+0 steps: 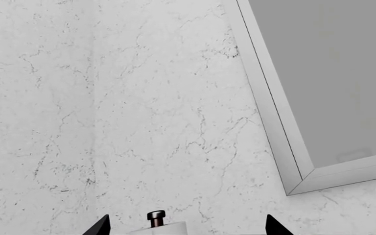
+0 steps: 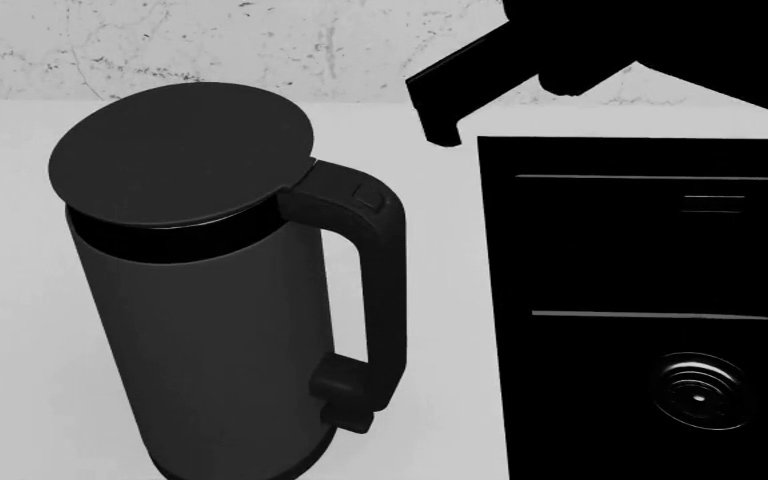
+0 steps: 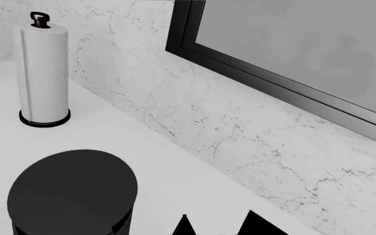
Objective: Press the button to open the lid of the electric kettle.
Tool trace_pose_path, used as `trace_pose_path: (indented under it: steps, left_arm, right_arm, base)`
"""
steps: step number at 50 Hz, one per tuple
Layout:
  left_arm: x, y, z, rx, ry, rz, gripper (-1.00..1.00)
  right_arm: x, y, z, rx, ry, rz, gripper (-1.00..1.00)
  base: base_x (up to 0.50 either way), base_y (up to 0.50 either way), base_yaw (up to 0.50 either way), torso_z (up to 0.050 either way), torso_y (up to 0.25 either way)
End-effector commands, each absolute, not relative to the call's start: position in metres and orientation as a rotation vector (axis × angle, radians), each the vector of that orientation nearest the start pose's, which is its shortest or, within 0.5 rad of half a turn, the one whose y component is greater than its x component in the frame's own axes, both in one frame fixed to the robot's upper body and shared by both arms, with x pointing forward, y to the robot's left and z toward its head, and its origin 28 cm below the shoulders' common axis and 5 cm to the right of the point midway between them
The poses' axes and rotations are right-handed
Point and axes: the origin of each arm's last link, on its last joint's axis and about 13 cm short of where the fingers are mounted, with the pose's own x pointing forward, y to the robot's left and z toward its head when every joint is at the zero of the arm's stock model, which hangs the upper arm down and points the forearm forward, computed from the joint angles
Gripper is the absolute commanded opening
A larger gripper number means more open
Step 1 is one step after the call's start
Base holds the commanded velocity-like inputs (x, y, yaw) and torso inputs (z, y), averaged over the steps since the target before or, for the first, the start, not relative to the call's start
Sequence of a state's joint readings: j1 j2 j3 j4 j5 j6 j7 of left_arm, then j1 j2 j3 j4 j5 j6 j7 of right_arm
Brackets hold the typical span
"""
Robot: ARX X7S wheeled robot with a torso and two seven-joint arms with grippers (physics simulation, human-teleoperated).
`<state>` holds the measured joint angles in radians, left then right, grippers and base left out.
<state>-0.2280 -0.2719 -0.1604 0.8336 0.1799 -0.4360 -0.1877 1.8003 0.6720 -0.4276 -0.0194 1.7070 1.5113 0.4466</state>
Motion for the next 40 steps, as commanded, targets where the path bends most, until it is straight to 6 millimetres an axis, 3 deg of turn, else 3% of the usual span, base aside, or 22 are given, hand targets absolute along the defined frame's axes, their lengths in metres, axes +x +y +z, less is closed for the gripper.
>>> trace_pose_path:
  steps: [1,5,11,24,40]
  left_arm:
    - [0.194,0.275,0.208,0.365,-0.67,0.464,1.0]
    - [0.194,0.274,0.208,0.372,-0.671,0.458,1.0]
    - [0.196,0.273,0.205,0.381,-0.668,0.449,1.0]
    - [0.198,0.272,0.203,0.385,-0.664,0.441,1.0]
    - [0.198,0.27,0.203,0.388,-0.662,0.439,1.0]
  right_arm:
    - [0.221,-0.142,0.435,-0.321,0.094,0.727,-1.0]
    - [0.224,-0.138,0.433,-0.454,0.03,0.853,-1.0]
    - [0.235,-0.137,0.432,-0.414,0.038,0.901,-1.0]
    - [0.236,-0.14,0.398,-0.442,0.117,0.9,-1.0]
    - [0.245,-0.145,0.386,-0.429,0.138,0.871,-1.0]
  base:
    - [0.0,0.0,0.0,0.0,0.0]
    - [0.0,0.0,0.0,0.0,0.0]
    - [0.0,0.0,0.0,0.0,0.0]
    - [0.0,0.0,0.0,0.0,0.0]
    - [0.0,0.0,0.0,0.0,0.0]
